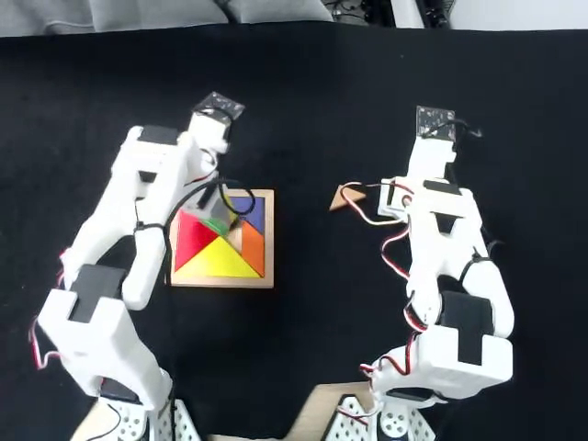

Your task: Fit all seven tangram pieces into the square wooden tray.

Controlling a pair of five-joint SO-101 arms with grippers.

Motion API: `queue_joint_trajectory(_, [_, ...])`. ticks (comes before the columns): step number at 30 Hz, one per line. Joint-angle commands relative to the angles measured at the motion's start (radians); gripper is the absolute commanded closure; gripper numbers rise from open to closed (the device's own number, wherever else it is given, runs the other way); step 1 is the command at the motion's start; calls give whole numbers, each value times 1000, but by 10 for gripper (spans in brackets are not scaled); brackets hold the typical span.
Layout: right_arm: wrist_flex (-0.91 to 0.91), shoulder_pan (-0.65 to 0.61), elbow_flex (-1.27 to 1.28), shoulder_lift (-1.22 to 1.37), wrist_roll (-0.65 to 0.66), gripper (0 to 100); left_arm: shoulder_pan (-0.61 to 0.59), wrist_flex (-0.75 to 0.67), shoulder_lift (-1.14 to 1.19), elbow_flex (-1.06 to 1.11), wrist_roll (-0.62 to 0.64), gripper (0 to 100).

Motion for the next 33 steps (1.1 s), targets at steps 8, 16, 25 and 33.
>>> queue_joint_trajectory(8, [-11,-18,-51,1,9,984,-154,-149,-57,97,-133,705])
queue_joint_trajectory(16, [-11,-18,-53,1,9,984,-110,-180,-60,105,-140,705])
queue_joint_trajectory(25, [-11,-18,-53,-4,9,984,-85,23,-91,-54,-140,705])
queue_joint_trajectory(33, [-11,-20,-53,-4,9,984,-262,-97,-94,-82,-147,705])
